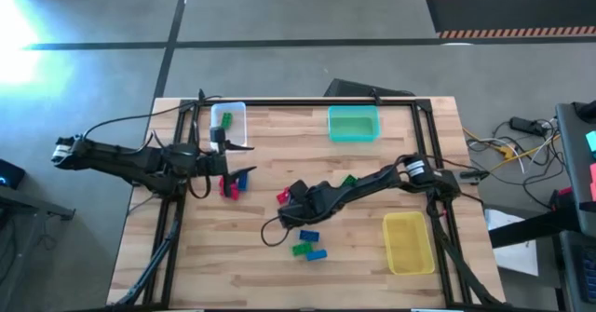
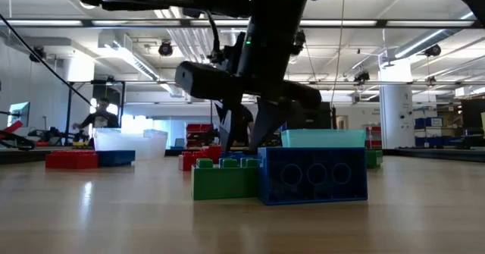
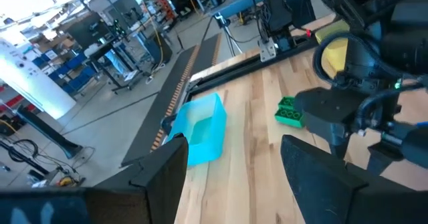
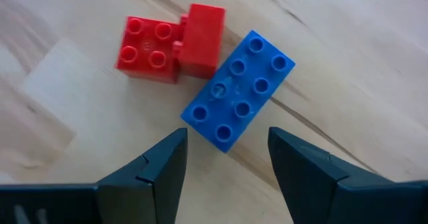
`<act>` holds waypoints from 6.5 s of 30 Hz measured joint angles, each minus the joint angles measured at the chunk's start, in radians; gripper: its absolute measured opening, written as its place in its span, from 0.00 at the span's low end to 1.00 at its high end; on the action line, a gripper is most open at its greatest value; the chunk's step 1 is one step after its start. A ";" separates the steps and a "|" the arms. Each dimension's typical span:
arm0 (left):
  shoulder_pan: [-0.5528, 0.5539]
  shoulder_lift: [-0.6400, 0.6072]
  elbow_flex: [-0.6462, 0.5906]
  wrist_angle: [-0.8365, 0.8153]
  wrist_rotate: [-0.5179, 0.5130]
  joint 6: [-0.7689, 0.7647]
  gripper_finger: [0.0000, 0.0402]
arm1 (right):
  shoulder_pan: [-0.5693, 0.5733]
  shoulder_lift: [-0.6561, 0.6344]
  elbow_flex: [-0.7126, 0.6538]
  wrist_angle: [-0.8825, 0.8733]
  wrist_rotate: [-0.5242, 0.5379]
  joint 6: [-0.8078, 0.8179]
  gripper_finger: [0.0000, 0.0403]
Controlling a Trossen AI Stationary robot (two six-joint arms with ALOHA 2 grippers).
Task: Sort & place blocks by color
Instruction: Put the blue game piece into the yellow bin
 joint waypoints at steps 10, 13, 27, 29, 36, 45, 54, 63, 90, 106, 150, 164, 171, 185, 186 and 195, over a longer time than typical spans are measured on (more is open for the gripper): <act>0.000 -0.022 -0.004 -0.001 0.000 0.000 0.56 | -0.012 0.002 0.000 -0.007 -0.002 0.078 0.52; 0.000 -0.019 -0.005 0.000 0.000 0.000 0.56 | -0.017 0.003 0.000 -0.007 -0.002 0.078 0.59; 0.000 -0.015 -0.005 0.003 0.000 0.001 0.56 | -0.029 0.018 -0.001 0.028 0.000 0.069 0.75; 0.000 -0.014 -0.005 0.001 0.000 0.001 0.56 | -0.030 0.029 -0.001 0.027 -0.001 0.068 0.75; 0.000 -0.012 -0.005 0.003 0.000 0.001 0.56 | -0.039 0.043 -0.001 -0.032 -0.008 0.030 0.71; 0.000 -0.007 -0.005 0.002 0.000 0.001 0.56 | -0.049 0.036 -0.001 -0.163 -0.010 -0.005 0.53; 0.000 -0.005 -0.005 0.002 0.000 0.001 0.56 | -0.057 0.036 -0.002 -0.165 -0.004 -0.028 0.21; 0.000 -0.001 -0.005 0.001 0.000 0.001 0.56 | -0.056 0.032 -0.002 -0.169 -0.035 -0.099 0.04; 0.000 -0.001 -0.005 0.000 0.000 -0.001 0.56 | -0.064 -0.308 -0.223 0.194 -0.026 -1.001 0.49; 0.000 -0.001 -0.005 0.001 0.000 -0.070 0.56 | -0.081 -0.418 -0.693 0.823 -0.027 -1.064 0.49; 0.000 -0.001 -0.015 0.044 0.000 -0.071 0.56 | -0.147 -0.272 -0.715 0.883 -0.034 -0.892 0.32; 0.000 -0.001 -0.017 0.044 0.000 -0.078 0.56 | -0.106 -0.573 -0.717 0.657 -0.045 -0.755 0.32; 0.000 -0.001 -0.017 0.044 0.000 -0.105 0.56 | 0.004 -0.758 -0.717 0.443 -0.148 -0.499 0.33; 0.000 -0.001 -0.018 0.045 0.000 -0.132 0.56 | 0.299 -0.925 -0.717 0.019 -0.359 0.309 0.33; 0.000 -0.001 -0.018 0.045 0.000 -0.132 0.56 | 0.322 -0.928 -0.717 0.012 -0.365 0.351 0.33; 0.000 -0.001 -0.018 0.044 0.000 -0.132 0.56 | 0.525 -0.928 -0.717 -0.214 -0.399 0.690 0.33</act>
